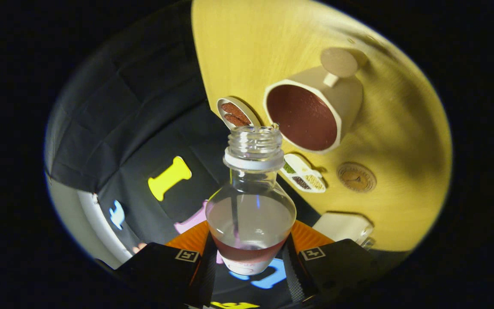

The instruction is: Take the bottle from table, then pour the juice into the cup, finally place the bottle on the coaster

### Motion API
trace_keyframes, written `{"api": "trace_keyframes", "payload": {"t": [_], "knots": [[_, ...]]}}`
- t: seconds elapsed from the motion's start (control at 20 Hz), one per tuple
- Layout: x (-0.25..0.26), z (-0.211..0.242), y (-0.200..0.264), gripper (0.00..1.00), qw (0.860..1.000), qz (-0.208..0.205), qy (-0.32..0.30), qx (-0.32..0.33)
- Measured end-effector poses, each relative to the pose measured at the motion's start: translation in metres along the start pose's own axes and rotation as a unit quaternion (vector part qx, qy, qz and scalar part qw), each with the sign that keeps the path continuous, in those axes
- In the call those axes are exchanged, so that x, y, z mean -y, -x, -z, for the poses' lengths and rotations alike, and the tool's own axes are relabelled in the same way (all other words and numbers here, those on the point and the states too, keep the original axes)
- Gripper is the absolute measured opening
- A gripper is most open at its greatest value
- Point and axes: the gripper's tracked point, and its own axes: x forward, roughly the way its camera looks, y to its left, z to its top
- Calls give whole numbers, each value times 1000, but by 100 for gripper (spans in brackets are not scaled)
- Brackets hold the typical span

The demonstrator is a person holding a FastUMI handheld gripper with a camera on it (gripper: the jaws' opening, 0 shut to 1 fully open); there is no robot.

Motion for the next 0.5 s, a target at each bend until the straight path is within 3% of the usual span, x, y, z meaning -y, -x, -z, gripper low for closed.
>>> {"api": "trace_keyframes", "payload": {"t": [0.15,0.25,0.4,0.5], "knots": [[-11,8,24,70,994,-17,105,-3],[-11,16,42,70,981,-34,189,-10],[-1,24,69,70,953,-45,298,-28],[14,29,90,70,923,-40,379,-50]]}}
